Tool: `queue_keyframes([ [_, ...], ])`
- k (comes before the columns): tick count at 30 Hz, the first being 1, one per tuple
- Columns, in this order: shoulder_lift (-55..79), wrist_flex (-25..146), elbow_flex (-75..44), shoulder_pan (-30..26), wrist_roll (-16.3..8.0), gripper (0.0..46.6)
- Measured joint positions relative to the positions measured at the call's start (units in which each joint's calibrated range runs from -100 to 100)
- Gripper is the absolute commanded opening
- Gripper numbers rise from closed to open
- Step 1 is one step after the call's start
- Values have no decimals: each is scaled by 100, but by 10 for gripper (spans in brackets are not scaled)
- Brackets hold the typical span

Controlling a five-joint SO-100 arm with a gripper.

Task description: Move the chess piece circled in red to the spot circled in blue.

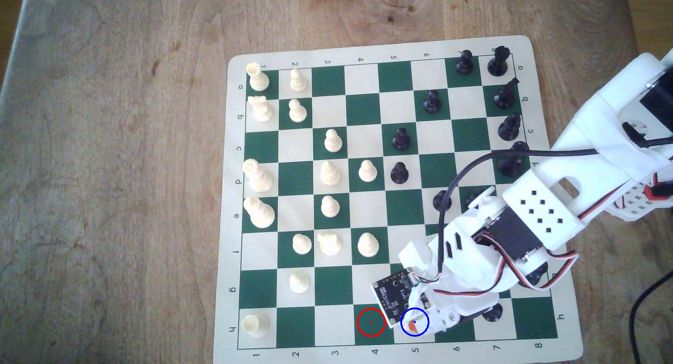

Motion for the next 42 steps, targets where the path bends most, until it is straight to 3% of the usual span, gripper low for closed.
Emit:
queue_keyframes([
  [32, -84, 526, -307, 81, -5, 13],
  [42, -75, 1044, -578, 52, 112, 21],
])
